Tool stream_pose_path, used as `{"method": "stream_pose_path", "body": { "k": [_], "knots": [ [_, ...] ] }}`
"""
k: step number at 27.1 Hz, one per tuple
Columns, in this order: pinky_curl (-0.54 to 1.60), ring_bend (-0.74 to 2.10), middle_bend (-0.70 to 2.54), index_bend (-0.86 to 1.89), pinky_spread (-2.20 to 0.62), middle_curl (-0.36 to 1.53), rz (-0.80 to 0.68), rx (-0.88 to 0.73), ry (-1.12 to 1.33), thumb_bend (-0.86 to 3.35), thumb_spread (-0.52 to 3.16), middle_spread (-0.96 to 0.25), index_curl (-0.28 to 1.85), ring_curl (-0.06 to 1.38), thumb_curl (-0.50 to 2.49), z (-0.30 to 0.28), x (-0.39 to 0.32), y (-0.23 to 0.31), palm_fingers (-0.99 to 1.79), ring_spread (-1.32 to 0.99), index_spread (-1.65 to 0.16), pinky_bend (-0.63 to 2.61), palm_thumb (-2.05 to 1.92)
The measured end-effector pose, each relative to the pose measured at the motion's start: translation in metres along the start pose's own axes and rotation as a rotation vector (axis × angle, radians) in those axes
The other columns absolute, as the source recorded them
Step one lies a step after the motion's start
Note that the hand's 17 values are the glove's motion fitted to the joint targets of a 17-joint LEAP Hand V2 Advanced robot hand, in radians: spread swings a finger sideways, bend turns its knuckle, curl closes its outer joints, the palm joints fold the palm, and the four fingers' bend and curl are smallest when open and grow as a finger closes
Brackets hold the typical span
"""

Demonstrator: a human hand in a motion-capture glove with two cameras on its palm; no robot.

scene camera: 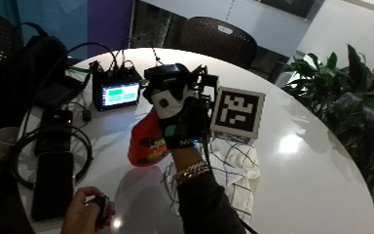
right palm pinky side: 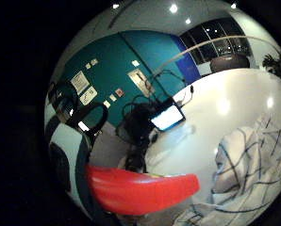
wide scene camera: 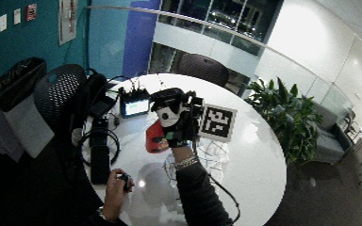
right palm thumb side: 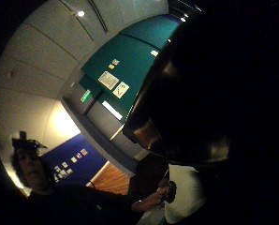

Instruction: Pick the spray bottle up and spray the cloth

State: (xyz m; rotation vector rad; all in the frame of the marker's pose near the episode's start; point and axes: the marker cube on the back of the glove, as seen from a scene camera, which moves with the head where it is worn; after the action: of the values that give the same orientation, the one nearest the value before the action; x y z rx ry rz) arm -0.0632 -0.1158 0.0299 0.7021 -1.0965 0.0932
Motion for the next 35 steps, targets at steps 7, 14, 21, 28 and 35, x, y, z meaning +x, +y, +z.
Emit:
{"method": "stream_pose_path", "body": {
  "k": [7,14,21,28,35],
  "knots": [
    [0.43,0.68,0.55,0.22,-0.32,0.5,0.055,-0.007,-0.032,-0.03,0.54,-0.23,0.55,0.45,0.74,0.006,0.006,-0.004,1.39,-0.2,-0.29,0.52,0.92],
    [0.43,0.68,0.55,0.21,-0.32,0.5,0.04,0.03,-0.032,-0.03,0.54,-0.22,0.55,0.46,0.74,-0.007,0.003,-0.024,1.39,-0.2,-0.29,0.52,0.93],
    [0.43,0.68,0.55,0.2,-0.32,0.5,-0.015,-0.007,-0.013,-0.03,0.54,-0.22,0.55,0.46,0.74,0.004,-0.005,-0.033,1.39,-0.2,-0.29,0.52,0.93],
    [0.43,0.68,0.56,0.19,-0.32,0.5,0.008,-0.103,0.013,-0.03,0.53,-0.23,0.55,0.46,0.74,0.024,0.0,-0.013,1.38,-0.21,-0.29,0.53,0.92],
    [0.43,0.66,0.53,0.17,-0.28,0.5,-0.009,-0.321,0.114,-0.05,0.63,-0.2,0.54,0.45,0.71,0.038,0.004,-0.001,1.27,-0.16,-0.28,0.54,0.86]
  ]
}}
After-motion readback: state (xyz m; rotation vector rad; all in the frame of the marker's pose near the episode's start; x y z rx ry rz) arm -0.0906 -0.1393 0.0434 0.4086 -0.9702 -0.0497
